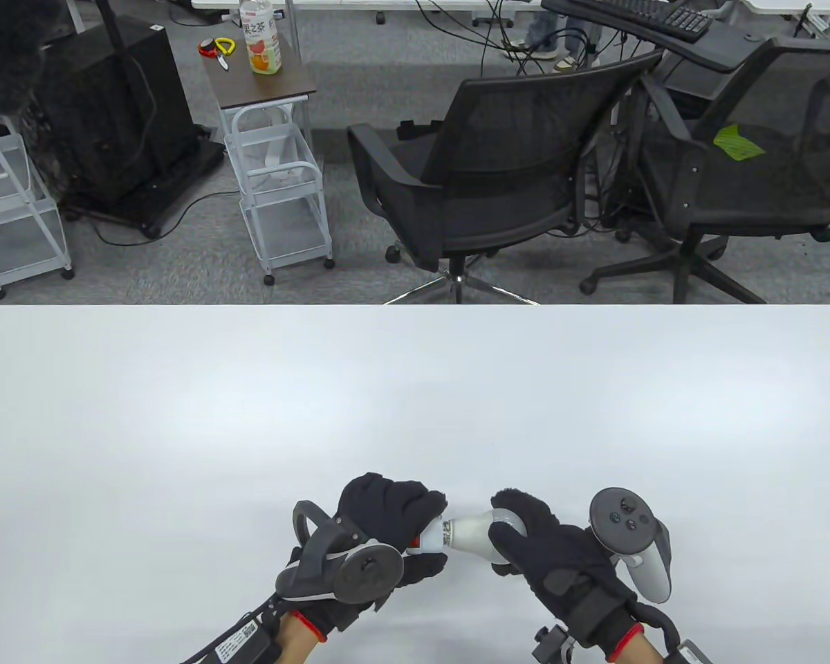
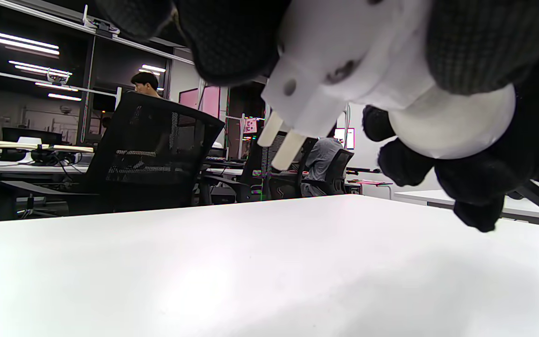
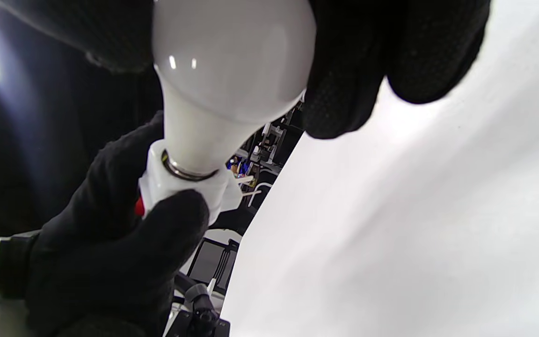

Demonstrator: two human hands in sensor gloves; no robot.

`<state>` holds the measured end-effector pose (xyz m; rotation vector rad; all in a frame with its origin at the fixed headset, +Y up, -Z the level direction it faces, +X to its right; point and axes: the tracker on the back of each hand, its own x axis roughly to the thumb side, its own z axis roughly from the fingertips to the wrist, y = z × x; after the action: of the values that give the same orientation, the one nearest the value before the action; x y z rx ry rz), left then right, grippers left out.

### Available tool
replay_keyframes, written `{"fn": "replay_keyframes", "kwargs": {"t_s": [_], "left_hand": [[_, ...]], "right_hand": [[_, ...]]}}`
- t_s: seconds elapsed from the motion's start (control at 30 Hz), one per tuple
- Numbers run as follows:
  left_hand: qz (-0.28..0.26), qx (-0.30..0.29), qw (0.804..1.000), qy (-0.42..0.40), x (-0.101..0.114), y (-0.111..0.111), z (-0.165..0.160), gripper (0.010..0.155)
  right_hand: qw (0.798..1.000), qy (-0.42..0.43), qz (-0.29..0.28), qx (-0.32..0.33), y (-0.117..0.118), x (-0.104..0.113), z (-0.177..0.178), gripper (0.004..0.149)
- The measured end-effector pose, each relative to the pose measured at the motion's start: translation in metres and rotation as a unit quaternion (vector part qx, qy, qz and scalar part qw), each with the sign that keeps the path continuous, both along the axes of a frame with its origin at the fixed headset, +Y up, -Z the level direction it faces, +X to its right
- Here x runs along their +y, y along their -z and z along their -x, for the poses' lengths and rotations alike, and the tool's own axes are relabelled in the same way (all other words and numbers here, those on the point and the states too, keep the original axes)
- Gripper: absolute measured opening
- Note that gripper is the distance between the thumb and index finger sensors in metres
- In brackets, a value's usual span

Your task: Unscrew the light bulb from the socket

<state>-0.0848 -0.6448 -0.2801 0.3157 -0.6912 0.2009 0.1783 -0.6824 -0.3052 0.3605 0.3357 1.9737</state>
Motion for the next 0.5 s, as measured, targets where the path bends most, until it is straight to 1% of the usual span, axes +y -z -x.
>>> {"fn": "replay_keyframes", "kwargs": {"t_s": [0.1, 0.2, 0.3, 0.4, 0.5], "left_hand": [[-0.003, 0.001, 1.000, 0.001, 0.000, 0.000, 0.000, 0.076], [-0.004, -0.002, 1.000, -0.002, 0.000, 0.000, 0.001, 0.076], [-0.013, -0.007, 1.000, 0.003, 0.001, -0.002, -0.001, 0.076], [-0.018, -0.012, 1.000, 0.004, 0.001, -0.003, -0.003, 0.076], [-0.020, -0.015, 1.000, 0.006, 0.001, -0.004, -0.004, 0.076]], "right_hand": [[1.000, -0.003, -0.001, -0.001, 0.000, -0.001, 0.000, 0.083], [1.000, 0.003, 0.010, -0.021, 0.000, -0.004, -0.004, 0.094], [0.999, -0.003, 0.021, -0.038, 0.001, -0.007, -0.008, 0.098], [0.998, -0.006, 0.029, -0.046, 0.002, -0.008, -0.011, 0.098], [0.998, -0.004, 0.033, -0.048, 0.002, -0.009, -0.011, 0.092]]}}
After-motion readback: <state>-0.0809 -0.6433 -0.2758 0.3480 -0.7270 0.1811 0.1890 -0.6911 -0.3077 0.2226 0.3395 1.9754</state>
